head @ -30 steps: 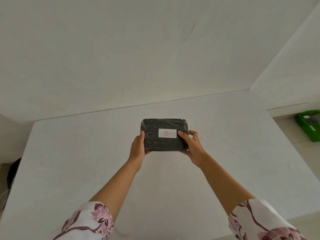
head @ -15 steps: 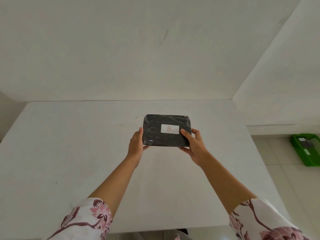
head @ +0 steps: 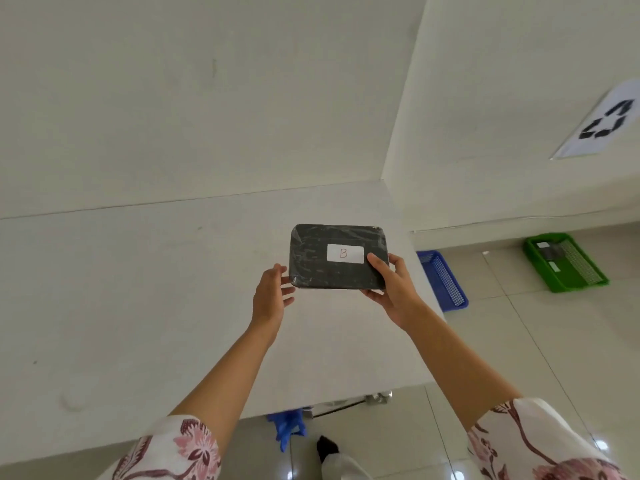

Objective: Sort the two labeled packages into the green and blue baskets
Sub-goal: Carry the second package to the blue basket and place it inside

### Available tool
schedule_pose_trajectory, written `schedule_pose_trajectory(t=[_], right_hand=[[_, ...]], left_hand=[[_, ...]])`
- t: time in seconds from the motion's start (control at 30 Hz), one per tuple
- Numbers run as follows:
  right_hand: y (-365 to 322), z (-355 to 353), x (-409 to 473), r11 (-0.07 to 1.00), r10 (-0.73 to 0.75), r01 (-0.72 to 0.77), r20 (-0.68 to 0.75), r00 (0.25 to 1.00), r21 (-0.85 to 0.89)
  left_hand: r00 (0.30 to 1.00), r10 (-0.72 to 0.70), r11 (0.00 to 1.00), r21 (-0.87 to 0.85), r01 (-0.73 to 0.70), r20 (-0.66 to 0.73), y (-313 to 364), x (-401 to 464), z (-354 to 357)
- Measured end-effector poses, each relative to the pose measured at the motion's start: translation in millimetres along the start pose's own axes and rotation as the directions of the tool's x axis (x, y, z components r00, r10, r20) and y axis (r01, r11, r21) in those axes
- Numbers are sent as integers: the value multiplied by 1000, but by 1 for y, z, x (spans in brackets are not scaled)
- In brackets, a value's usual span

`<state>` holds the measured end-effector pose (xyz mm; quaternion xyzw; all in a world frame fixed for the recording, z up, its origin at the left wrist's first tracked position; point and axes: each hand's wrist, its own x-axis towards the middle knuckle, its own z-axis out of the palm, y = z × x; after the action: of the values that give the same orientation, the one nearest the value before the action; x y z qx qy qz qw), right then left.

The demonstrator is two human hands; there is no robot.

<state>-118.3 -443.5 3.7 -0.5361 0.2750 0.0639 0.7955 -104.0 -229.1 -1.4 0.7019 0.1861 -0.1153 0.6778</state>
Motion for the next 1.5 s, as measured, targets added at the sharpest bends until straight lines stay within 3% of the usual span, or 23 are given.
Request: schedule_pose_trajectory(t=[0.27,0.7,1.27,1.5], right_hand=[[-11,-113,-31,993,35,-26,-78,996,115],[-107,-351,0,999,16,-11,-84,996,50],[-205,-486,194,994,33,-11,-202,979,111],[-191,-523,294,994,96,-86,-191,977,59]], left_hand=[[997,72,993,94,-70,-15,-24,-48,94],[991,125,985,117,-129,39,-25,-56,353],[991,113,970,208,-126,72,-7,64,529],[991,119,948,289,-132,64,-46,141,585]])
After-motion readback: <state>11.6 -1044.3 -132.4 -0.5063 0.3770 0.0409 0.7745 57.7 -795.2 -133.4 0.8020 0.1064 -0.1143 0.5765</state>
